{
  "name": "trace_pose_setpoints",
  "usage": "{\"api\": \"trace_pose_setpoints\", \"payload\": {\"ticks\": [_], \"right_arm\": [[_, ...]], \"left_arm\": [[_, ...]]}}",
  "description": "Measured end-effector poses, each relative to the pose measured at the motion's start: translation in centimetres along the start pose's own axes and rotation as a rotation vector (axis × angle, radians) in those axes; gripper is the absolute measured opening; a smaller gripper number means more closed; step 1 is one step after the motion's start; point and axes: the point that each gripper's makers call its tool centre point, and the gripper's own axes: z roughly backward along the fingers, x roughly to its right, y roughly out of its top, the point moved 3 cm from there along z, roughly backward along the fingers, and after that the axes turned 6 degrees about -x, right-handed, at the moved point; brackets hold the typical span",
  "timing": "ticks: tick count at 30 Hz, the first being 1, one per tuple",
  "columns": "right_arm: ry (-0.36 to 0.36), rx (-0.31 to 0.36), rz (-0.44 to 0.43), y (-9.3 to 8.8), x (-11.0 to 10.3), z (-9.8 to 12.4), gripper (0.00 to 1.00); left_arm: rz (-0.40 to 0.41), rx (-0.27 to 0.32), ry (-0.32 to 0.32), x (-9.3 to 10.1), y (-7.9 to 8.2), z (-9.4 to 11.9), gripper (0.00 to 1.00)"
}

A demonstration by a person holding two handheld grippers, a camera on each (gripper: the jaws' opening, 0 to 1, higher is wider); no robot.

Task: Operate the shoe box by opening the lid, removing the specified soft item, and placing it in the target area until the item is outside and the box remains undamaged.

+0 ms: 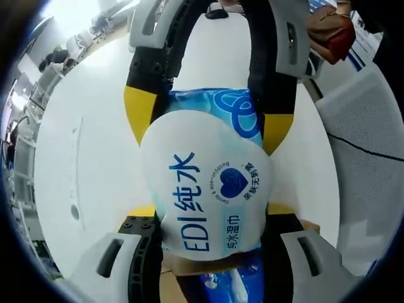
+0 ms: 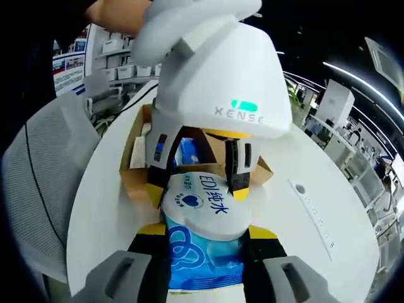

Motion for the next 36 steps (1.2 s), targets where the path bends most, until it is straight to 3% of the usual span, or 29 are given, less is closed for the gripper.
{"api": "trace_pose_setpoints", "payload": {"ticks": [36], "right_arm": [[0.01,0.001,0.004,-2.3,0.2,-2.7,0.4]], "left_arm": [[0.004,-0.04,-0.002,-0.7,-0.7,-3.6,0.62]]}}
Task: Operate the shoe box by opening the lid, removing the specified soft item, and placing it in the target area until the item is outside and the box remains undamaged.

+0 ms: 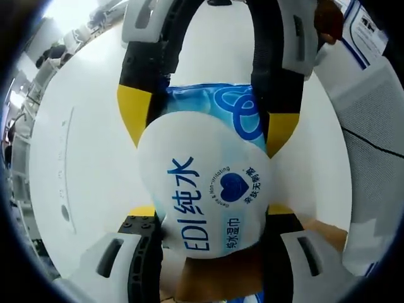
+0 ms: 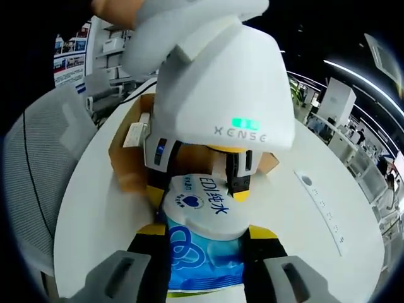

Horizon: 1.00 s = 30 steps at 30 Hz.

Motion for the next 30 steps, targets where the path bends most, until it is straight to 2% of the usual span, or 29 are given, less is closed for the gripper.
{"api": "trace_pose_setpoints", "payload": {"ticks": [18,30], "right_arm": [[0.001,0.004,0.003,-1.4,0.0,0.2,0.43],[-0.008,-0.026,0.014,-3.4,0.0,1.2,0.42]], "left_arm": [[0.011,0.02,0.007,-0.2,0.9,-0.4,0.62],[0.017,0.046,0.0,-0.2,2.0,-0.6,0.62]]}}
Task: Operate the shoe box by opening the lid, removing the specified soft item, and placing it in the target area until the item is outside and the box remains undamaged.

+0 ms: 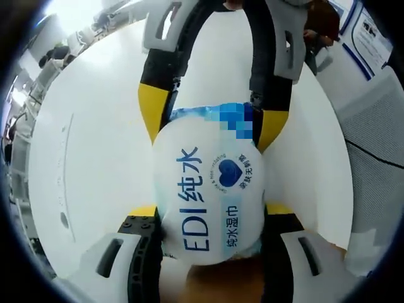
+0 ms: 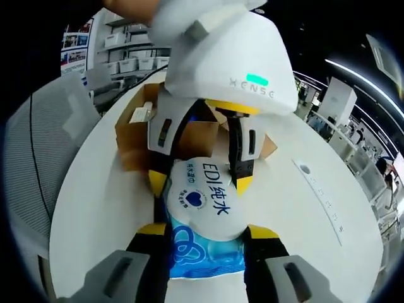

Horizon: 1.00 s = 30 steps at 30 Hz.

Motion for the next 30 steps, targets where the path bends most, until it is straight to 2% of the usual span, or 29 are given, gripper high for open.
{"api": "trace_pose_setpoints", "payload": {"ticks": [9,15,25,30], "right_arm": [[-0.017,-0.008,-0.035,0.3,0.1,0.6,0.43],[-0.018,-0.035,-0.101,0.2,-0.3,0.9,0.5],[-0.033,0.004,-0.214,1.4,-0.8,2.1,0.64],[-0.041,0.0,-0.268,1.3,-1.2,2.5,0.71]], "left_arm": [[0.014,0.027,0.018,0.0,0.2,0.4,0.62],[0.04,0.058,0.029,-0.1,0.4,1.5,0.63],[0.094,0.115,0.041,0.2,0.9,2.9,0.67],[0.134,0.173,0.057,0.4,1.7,4.1,0.68]]}}
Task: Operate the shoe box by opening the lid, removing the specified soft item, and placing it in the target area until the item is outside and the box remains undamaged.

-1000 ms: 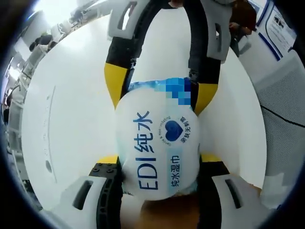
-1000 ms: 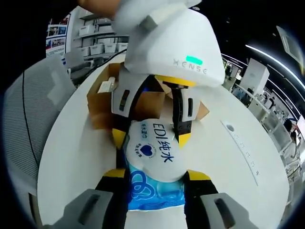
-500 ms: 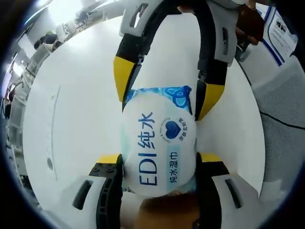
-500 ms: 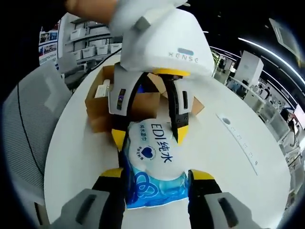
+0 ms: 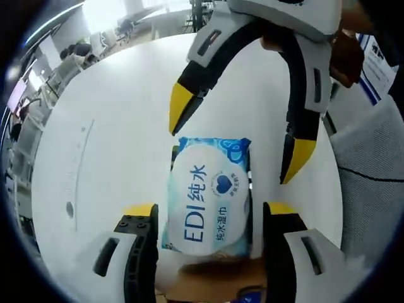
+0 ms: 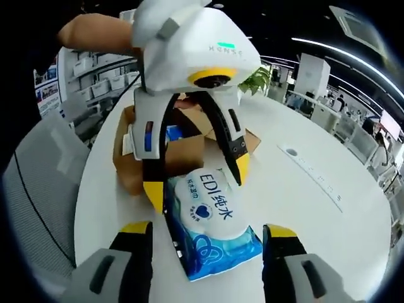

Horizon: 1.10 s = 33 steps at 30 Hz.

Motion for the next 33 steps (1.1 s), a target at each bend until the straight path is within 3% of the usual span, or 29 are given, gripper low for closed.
{"api": "trace_pose_setpoints", "payload": {"ticks": [8,14,22,28,33], "right_arm": [[-0.043,0.028,-0.088,0.3,-0.6,1.0,0.89],[-0.085,0.054,-0.14,0.7,-0.8,1.9,1.0],[-0.105,0.062,-0.18,0.5,-1.9,2.8,1.0],[-0.128,0.079,-0.203,0.3,-2.9,3.7,1.0],[-0.151,0.078,-0.221,-0.2,-3.7,4.4,1.0]], "left_arm": [[0.042,0.074,0.027,0.3,1.0,1.8,0.75],[0.113,0.164,0.039,0.5,1.3,3.2,0.8],[0.161,0.217,0.074,0.9,0.6,4.9,0.86],[0.236,0.298,0.1,1.6,0.5,6.5,0.93],[0.29,0.347,0.131,2.3,-0.7,8.0,0.98]]}}
